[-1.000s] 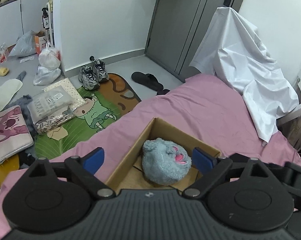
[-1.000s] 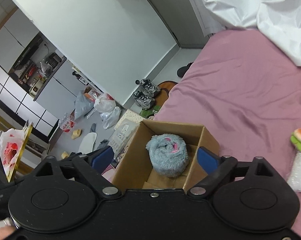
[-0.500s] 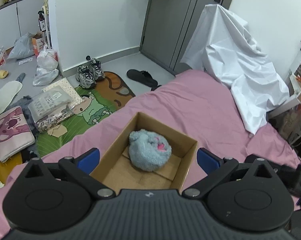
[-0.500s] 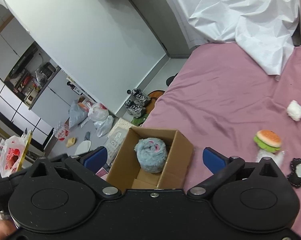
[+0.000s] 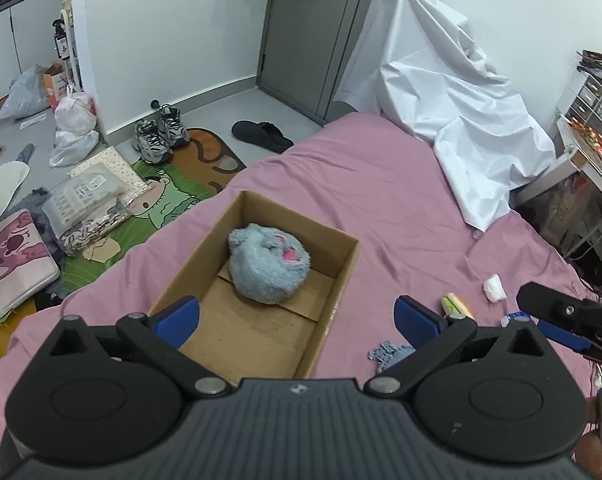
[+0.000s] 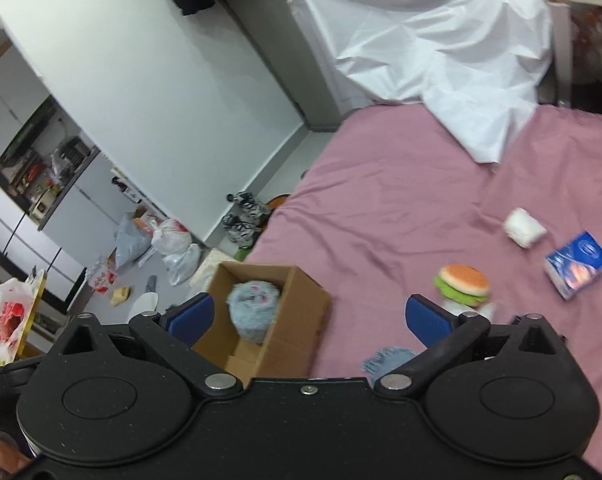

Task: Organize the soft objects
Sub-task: 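Move the left tool to the blue fabric patch while the right tool approaches the black pouch, then grasp the blue fabric patch with the left gripper while the right gripper grasps the black pouch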

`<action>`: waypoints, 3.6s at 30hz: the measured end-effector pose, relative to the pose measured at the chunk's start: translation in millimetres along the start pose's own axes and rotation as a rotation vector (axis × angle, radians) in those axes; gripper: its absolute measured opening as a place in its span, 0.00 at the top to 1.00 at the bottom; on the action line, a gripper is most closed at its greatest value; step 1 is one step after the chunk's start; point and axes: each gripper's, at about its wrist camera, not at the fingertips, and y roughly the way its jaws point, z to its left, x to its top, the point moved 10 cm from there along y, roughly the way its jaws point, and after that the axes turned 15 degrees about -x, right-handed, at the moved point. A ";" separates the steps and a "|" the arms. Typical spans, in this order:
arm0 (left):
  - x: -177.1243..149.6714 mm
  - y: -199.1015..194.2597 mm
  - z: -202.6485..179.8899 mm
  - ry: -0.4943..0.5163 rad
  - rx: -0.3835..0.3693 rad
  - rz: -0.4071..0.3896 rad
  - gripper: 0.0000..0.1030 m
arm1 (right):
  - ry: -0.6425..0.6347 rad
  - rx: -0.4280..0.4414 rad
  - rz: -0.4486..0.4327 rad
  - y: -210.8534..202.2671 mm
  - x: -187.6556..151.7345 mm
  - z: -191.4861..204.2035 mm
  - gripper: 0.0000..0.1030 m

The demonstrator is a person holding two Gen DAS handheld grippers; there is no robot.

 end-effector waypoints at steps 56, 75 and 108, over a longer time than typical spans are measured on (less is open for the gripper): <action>-94.2 128.1 -74.9 -0.071 -0.002 0.154 0.08 | 0.490 -0.123 0.215 46.6 -52.5 -174.8 0.12; -112.2 204.7 -53.7 -0.175 0.021 0.218 0.26 | 0.578 -0.189 0.339 105.3 -66.4 -196.5 0.19; -98.6 162.5 -64.8 -0.205 0.009 0.165 0.81 | 0.292 -0.256 0.178 88.5 -40.2 -172.4 0.74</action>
